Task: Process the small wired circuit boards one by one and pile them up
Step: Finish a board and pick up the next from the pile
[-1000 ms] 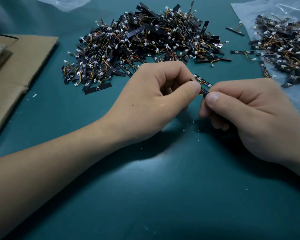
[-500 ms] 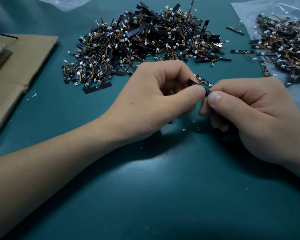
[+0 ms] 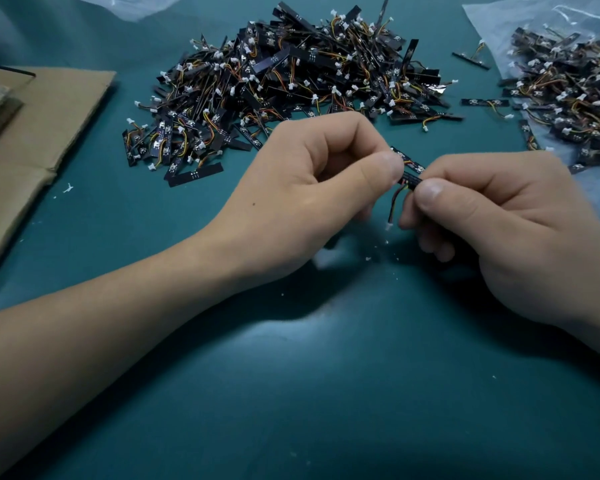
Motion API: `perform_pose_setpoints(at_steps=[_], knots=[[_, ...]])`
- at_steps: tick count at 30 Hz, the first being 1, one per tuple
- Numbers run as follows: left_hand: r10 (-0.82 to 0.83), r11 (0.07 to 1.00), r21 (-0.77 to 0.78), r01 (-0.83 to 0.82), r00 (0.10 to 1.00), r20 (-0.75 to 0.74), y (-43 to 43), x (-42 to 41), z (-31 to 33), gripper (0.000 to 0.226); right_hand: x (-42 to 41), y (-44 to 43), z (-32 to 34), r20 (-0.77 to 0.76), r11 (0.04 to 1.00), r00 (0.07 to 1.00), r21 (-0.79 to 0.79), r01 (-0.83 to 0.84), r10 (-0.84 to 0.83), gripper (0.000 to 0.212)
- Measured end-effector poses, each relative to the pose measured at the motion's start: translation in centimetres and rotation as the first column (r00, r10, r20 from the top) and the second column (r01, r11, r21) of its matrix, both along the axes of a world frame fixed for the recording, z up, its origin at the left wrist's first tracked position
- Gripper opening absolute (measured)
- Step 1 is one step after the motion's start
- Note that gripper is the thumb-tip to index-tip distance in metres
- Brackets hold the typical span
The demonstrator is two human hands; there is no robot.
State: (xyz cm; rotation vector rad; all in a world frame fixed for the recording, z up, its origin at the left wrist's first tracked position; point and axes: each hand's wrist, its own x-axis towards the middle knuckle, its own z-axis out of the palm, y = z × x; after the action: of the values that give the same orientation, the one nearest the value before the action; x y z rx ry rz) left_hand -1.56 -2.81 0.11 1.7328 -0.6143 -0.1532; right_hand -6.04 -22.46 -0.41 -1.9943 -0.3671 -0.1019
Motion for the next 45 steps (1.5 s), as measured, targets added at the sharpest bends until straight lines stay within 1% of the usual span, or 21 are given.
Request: perform_pose_setpoints(at_steps=[4,8,11,14,17,22,25,29,32,45], knots=[[0.019,0.999,0.049,-0.021,0.999,0.041,-0.09,-0.14,-0.08,0.019,0.01,-0.03,-0.06,-0.004,1.000,1.000,-0.019,-0.009,0.009,0.029],[0.010,1.000,0.002,-0.010,0.999,0.037,-0.05,-0.13,0.02,0.016,0.10,-0.05,-0.13,-0.011,1.000,1.000,0.018,0.002,-0.001,0.030],[0.013,0.999,0.031,-0.015,0.999,0.050,-0.12,-0.20,0.02,0.016,0.10,-0.12,-0.12,-0.020,1.000,1.000,0.026,0.003,-0.003,0.030],[0.015,1.000,0.024,-0.016,0.999,0.043,-0.17,-0.21,0.01,0.016,0.06,-0.15,-0.04,-0.021,0.999,1.000,0.043,-0.017,0.018,0.030],[0.014,0.999,0.036,-0.016,0.998,0.054,-0.17,-0.20,0.09,0.017,0.10,-0.14,-0.02,-0.018,1.000,1.000,0.014,-0.004,0.004,0.029],[0.027,1.000,0.014,-0.028,0.998,0.054,-0.15,-0.14,0.11,0.015,0.15,0.07,-0.05,-0.002,1.000,1.000,-0.001,0.013,-0.013,0.028],[0.036,0.999,0.036,-0.039,0.996,0.078,-0.12,-0.15,0.08,0.016,0.18,0.08,-0.04,-0.001,1.000,1.000,-0.010,0.021,-0.021,0.028],[0.007,1.000,0.024,-0.009,0.998,0.064,-0.02,-0.16,0.08,0.016,0.18,0.10,0.01,-0.001,0.999,1.000,-0.024,0.021,-0.021,0.029],[0.002,0.998,0.057,-0.007,0.997,0.081,-0.04,-0.15,0.12,0.017,0.23,0.09,0.03,-0.007,0.999,1.000,-0.028,0.018,-0.019,0.030],[-0.003,0.999,0.050,0.000,0.999,0.054,-0.12,-0.25,-0.01,0.019,0.17,-0.05,0.02,0.000,0.997,1.000,-0.080,0.010,-0.010,0.031]])
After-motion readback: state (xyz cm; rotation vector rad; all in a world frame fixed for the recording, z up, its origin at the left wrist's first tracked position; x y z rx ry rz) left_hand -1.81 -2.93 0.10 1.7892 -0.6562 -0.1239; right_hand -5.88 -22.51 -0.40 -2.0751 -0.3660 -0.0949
